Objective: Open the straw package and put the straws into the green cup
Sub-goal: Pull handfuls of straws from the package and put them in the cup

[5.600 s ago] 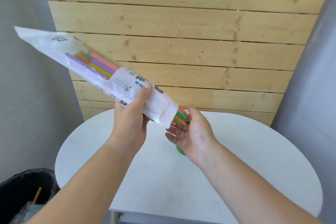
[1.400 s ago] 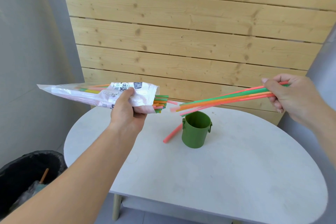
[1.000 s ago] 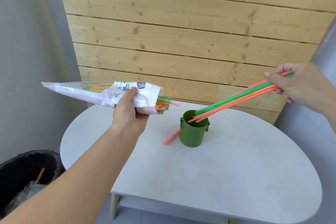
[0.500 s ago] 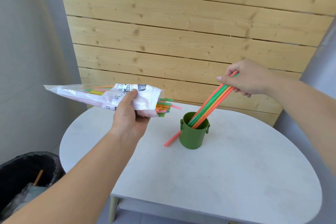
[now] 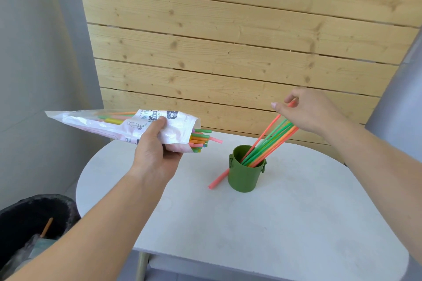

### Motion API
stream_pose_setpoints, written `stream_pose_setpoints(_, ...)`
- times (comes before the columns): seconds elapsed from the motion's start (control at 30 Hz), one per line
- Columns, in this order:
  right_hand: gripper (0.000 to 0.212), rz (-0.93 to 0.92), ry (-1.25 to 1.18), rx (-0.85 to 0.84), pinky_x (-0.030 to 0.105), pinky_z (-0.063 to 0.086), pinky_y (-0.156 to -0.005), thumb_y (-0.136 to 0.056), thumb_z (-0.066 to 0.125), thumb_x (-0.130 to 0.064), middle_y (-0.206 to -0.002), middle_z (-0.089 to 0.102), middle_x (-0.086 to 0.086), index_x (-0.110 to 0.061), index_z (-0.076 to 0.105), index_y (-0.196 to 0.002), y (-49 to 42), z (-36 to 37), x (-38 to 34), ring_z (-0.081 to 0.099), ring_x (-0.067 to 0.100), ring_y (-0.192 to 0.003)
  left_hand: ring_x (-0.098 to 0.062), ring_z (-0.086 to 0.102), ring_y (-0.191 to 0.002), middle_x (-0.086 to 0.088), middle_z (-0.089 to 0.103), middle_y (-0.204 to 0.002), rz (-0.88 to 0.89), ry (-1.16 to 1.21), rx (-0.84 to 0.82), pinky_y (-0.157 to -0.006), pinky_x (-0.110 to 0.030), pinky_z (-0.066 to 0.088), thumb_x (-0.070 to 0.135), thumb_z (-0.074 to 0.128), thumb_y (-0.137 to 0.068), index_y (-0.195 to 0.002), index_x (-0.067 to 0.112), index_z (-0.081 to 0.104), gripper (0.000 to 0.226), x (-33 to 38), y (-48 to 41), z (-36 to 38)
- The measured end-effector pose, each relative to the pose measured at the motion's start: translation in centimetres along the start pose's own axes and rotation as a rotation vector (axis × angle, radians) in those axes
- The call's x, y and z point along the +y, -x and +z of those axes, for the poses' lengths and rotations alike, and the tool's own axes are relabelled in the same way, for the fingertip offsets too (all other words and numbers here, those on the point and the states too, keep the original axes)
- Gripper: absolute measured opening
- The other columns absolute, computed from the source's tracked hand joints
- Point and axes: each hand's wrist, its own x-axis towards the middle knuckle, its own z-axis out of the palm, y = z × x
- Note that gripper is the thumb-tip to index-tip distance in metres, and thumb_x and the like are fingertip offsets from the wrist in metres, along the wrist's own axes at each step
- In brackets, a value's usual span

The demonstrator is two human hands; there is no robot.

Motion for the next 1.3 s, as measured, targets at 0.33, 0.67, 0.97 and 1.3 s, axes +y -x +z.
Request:
stream_pose_setpoints(0.33,0.025,-0.413,-0.187,0.025,0.032,0.043,-0.078,-0.086,0.069,-0.046,-0.096,0.066,-0.007,-0.024,0.071,-0.098,6.4,2.0,-7.2,0.059,0.017,-0.089,-0.036,0.076,-0.113,-0.019,0.069,-0.142,0.034,0.011,0.027,-0.095,-0.062,0.059,0.017,0.064,-0.102,-0.148,0.008,0.054,0.047,1.3,-0.2,-0.7)
stream_pose_setpoints(0.67,0.035,-0.293,0.012,-0.499,0.037,0.054,-0.083,-0.088,0.071,-0.035,-0.112,0.071,0.01,-0.009,0.07,-0.113,9.9,12.6,-10.5,0.065,0.032,-0.103,-0.035,0.076,-0.114,-0.018,0.07,-0.14,0.059,-0.014,0.066,-0.093,-0.061,0.06,0.018,0.064,-0.103,-0.145,0.009,0.055,0.044,3.2,-0.3,-3.3)
stream_pose_setpoints(0.97,0.019,-0.368,-0.163,-0.506,0.03,0.048,-0.073,-0.089,0.068,-0.036,-0.085,0.063,-0.005,-0.018,0.063,-0.088,12.1,14.5,-11.0,0.059,0.017,-0.082,-0.037,0.07,-0.127,-0.022,0.067,-0.144,0.073,-0.017,0.074,-0.099,-0.065,0.056,0.018,0.064,-0.103,-0.147,0.008,0.052,0.047,4.0,-0.4,-4.1)
stream_pose_setpoints(1.3,0.042,-0.426,-0.292,-0.568,0.031,0.053,-0.083,-0.08,0.078,-0.044,-0.113,0.059,-0.007,-0.025,0.072,-0.117,13.0,14.3,-10.6,0.06,0.008,-0.088,-0.033,0.072,-0.122,-0.017,0.071,-0.138,0.082,0.011,0.09,-0.103,-0.059,0.056,0.016,0.065,-0.102,-0.142,0.009,0.056,0.042,4.0,0.1,-3.9)
